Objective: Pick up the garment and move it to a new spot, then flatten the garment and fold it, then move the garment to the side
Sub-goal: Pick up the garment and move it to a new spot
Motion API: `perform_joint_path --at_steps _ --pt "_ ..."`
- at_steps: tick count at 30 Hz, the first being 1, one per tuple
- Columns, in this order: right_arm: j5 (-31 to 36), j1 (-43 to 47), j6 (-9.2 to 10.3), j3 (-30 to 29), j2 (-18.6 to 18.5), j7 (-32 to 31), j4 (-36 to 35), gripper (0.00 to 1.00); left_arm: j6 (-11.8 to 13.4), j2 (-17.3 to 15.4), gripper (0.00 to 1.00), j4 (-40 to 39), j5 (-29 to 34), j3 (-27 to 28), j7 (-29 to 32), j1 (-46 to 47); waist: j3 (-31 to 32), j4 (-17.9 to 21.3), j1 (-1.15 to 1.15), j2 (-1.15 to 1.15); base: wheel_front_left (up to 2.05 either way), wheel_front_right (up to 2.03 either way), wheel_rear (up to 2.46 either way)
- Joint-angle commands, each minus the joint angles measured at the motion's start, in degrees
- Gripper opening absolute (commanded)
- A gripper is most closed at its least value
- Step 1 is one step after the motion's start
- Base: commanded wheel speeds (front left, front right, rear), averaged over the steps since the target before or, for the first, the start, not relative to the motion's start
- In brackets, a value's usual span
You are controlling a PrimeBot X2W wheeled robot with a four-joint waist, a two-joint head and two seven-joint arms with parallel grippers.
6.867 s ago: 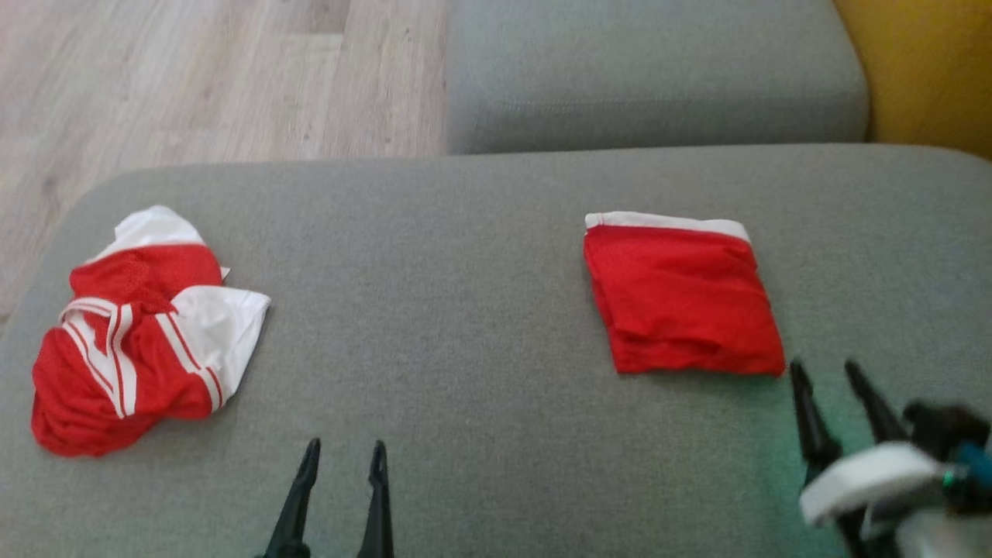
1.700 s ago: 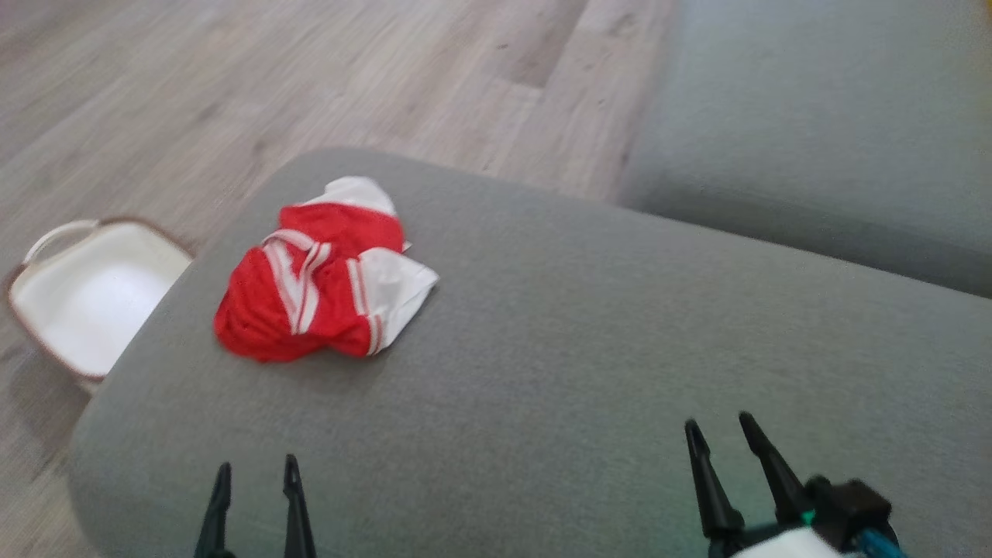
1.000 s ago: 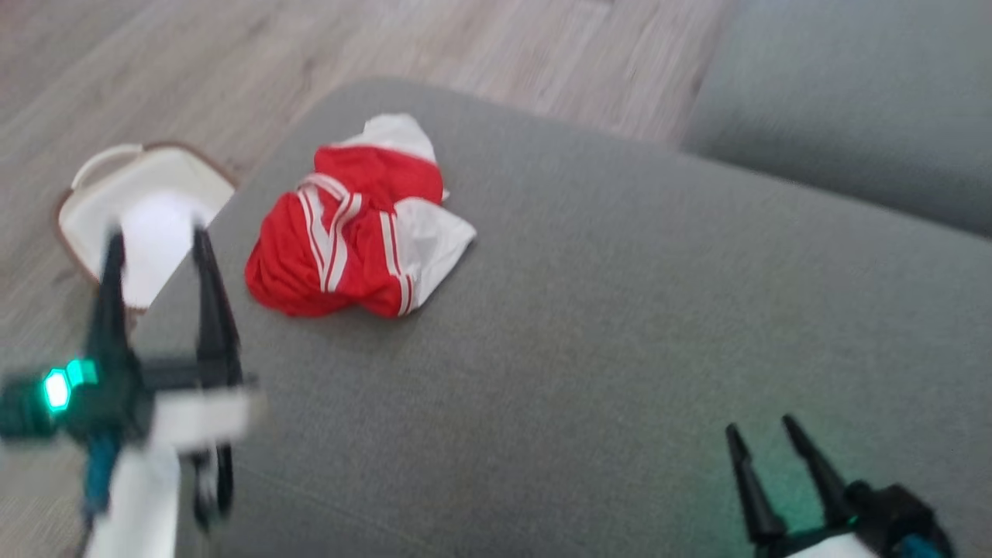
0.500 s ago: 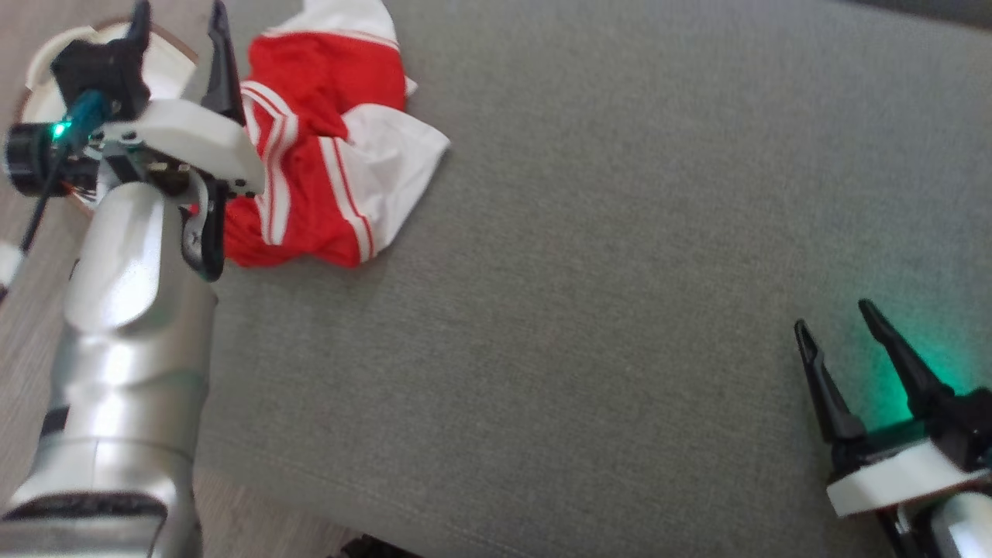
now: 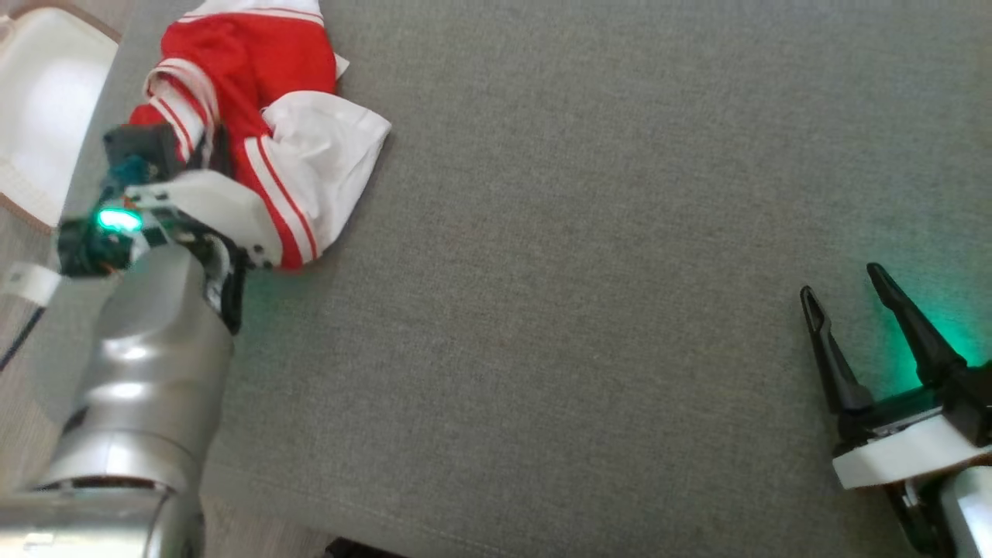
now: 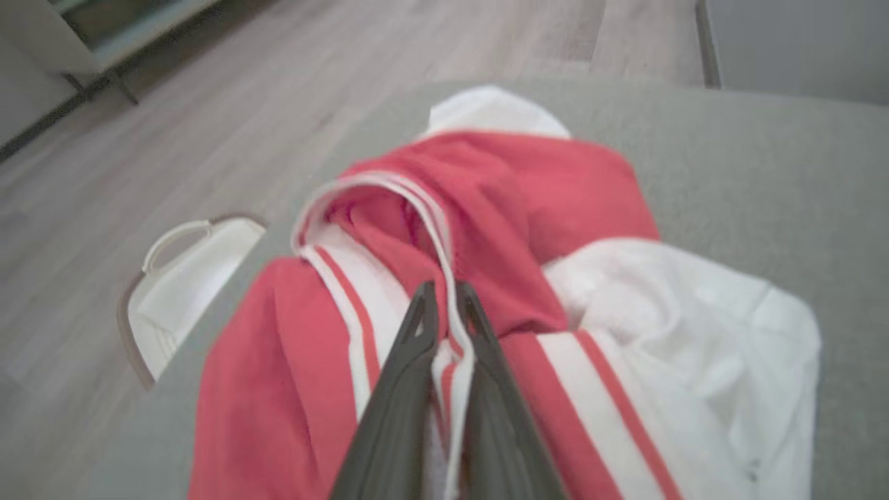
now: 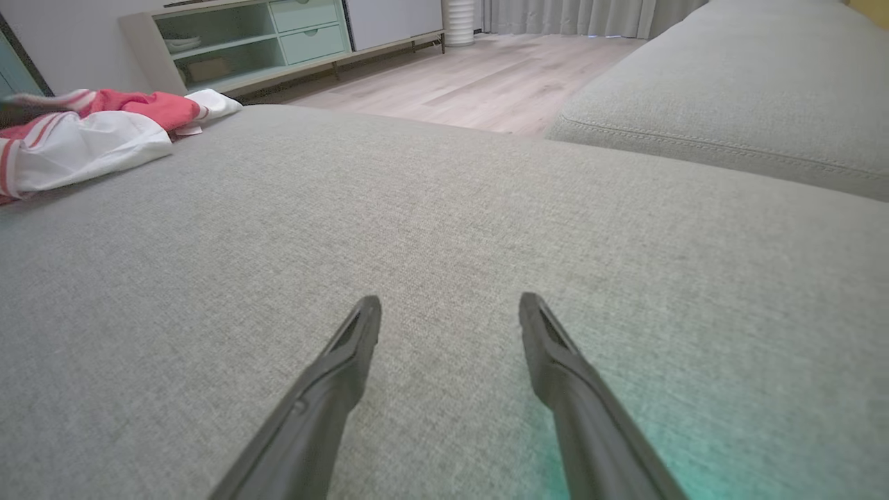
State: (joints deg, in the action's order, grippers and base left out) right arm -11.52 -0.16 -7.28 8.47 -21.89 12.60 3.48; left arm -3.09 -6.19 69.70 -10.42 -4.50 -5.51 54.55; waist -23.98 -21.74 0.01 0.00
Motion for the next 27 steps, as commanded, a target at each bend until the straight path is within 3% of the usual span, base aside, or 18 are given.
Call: perform_joint_path --at_steps 1,11,20,27 --pt "-0.3 0.1 -0.21 1.4 0.1 0.6 -0.1 1.0 -0.4 -4.4 0.0 -1.6 0.2 0.8 -3.9 3.6 2.6 0.6 -0.01 0.0 0.0 0.0 0.0" --pt "-1.6 -0.1 -0.21 4.4 5.9 2.3 5.2 1.0 -2.6 -7.8 0.0 -5.7 3.4 -3.6 -9.0 9.1 14.6 6.2 -0.01 0.0 0.0 0.0 0.0" --pt "-1.0 4.4 -0.21 4.4 10.1 2.4 3.9 1.0 -4.2 -6.0 0.0 -14.5 4.1 -9.6 -8.9 12.8 24.6 16.0 -0.01 0.0 0.0 0.0 0.0" --pt "-0.3 5.0 -0.21 4.9 10.9 2.4 2.5 1.0 -4.4 -5.6 0.0 -24.5 0.7 -14.4 -5.9 12.5 25.9 24.7 -0.01 0.0 0.0 0.0 0.0"
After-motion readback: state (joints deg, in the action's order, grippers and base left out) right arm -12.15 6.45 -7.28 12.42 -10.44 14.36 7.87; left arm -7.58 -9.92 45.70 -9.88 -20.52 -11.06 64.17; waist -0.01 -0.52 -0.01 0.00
